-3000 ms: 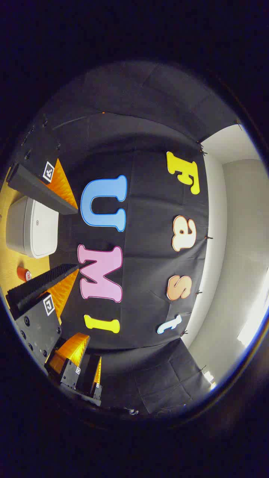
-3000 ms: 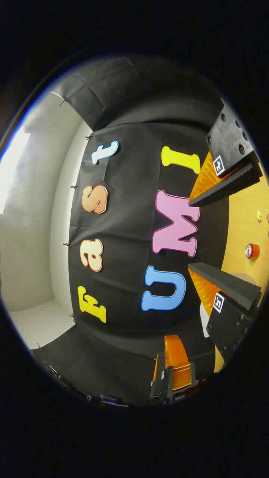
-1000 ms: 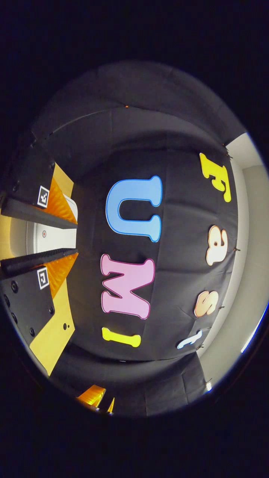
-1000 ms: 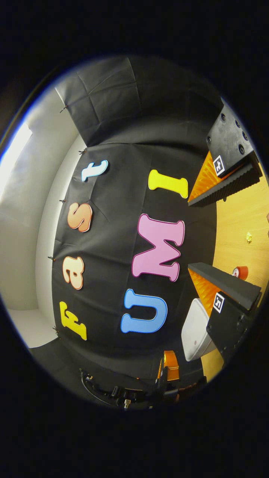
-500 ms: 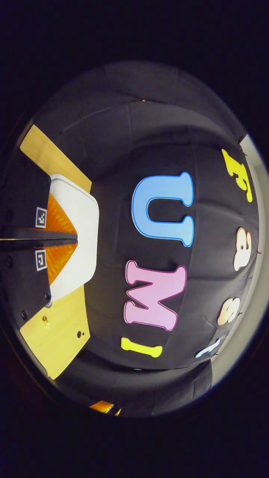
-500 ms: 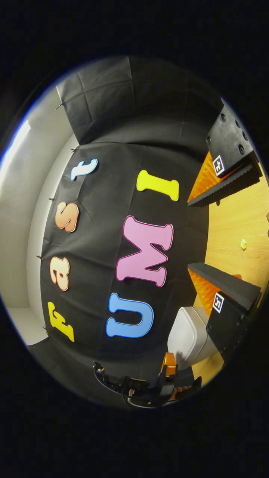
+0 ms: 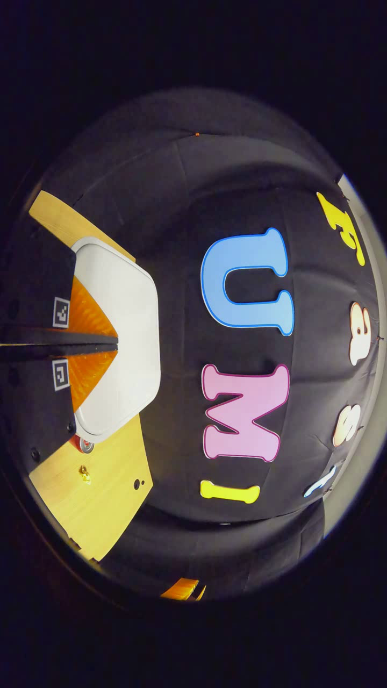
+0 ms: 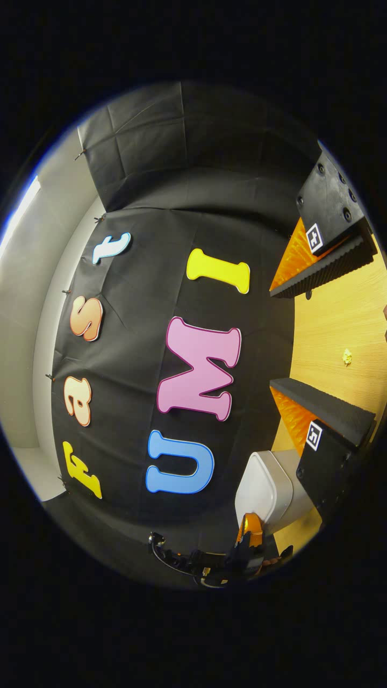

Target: Press the lid of the desktop garbage bin to open it, pick up the crumpled paper on the desktop and throw it into the bin, then pick up the pop can on the desktop and drop it into the bin, and finally close the garbage bin lid.

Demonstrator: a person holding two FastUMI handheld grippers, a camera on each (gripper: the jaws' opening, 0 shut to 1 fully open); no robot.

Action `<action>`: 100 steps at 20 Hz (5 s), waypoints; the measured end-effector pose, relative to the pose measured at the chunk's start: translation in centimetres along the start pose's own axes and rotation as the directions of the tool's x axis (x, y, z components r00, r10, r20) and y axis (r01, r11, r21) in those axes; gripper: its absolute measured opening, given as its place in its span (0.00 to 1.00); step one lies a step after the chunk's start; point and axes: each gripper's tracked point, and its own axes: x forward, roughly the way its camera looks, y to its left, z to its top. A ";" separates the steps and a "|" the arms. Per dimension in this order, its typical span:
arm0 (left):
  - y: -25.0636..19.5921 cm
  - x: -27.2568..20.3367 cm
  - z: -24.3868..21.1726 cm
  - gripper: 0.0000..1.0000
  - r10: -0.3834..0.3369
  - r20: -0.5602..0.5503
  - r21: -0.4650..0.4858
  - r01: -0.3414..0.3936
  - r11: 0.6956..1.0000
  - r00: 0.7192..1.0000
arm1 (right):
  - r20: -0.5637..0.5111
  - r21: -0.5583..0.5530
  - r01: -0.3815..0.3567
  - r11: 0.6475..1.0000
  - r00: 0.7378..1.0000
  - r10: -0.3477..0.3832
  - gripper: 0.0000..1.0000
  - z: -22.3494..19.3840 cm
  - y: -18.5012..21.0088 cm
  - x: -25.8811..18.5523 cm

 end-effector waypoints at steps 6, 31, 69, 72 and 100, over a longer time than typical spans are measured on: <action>-0.2 -0.2 0.5 0.07 0.012 0.037 0.056 -0.014 0.998 0.999 | -0.021 0.028 0.024 0.999 0.999 -0.024 0.97 -0.5 -0.9 0.5; -9.1 -13.5 13.1 0.60 -0.107 0.323 0.011 0.110 0.994 0.940 | -0.031 0.020 0.016 1.000 0.999 -0.015 0.96 -0.3 0.5 -1.2; -10.3 -11.3 3.6 0.98 0.095 0.027 0.028 -0.096 0.995 0.995 | -0.879 0.145 -0.219 0.965 0.419 0.227 0.65 -41.7 5.5 10.7; -10.6 -10.9 3.6 0.98 0.101 0.028 0.020 -0.101 0.995 0.995 | -0.872 0.175 -0.225 0.958 0.416 0.257 0.72 -41.7 5.5 11.0; -5.6 -16.0 2.5 0.98 0.120 0.087 -0.040 -0.117 0.992 0.989 | -0.371 0.218 -0.749 0.625 0.529 0.763 0.31 -3.6 26.6 10.5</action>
